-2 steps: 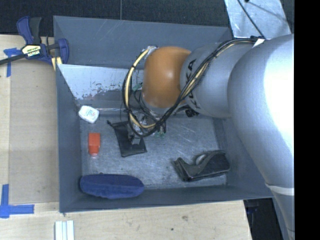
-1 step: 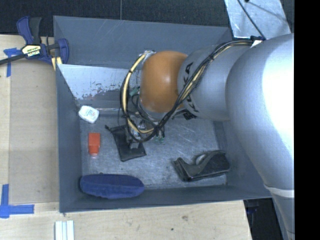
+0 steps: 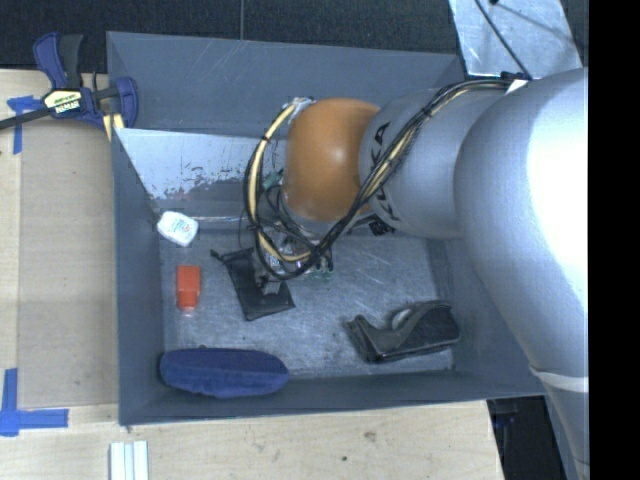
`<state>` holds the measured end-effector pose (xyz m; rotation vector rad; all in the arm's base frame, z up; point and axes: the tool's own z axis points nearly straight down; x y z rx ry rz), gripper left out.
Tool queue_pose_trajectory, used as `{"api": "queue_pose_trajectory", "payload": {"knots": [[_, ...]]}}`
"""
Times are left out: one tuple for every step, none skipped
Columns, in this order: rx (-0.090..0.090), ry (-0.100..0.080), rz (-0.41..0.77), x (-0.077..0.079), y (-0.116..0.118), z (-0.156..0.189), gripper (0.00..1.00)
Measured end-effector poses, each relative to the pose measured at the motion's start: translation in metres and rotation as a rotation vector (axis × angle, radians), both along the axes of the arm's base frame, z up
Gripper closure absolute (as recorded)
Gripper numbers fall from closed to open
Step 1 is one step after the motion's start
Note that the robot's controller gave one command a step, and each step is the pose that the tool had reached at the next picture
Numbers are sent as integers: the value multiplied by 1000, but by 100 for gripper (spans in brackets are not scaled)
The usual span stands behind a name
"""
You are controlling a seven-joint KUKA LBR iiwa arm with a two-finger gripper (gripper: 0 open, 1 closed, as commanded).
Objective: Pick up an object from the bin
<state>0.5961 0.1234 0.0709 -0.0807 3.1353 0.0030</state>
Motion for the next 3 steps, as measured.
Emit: {"api": "queue_pose_trajectory", "payload": {"knots": [[0,-7,31,-8,8,136,100],[-4,13,13,-54,13,45,100],[0,0,-4,-60,15,69,100]]}}
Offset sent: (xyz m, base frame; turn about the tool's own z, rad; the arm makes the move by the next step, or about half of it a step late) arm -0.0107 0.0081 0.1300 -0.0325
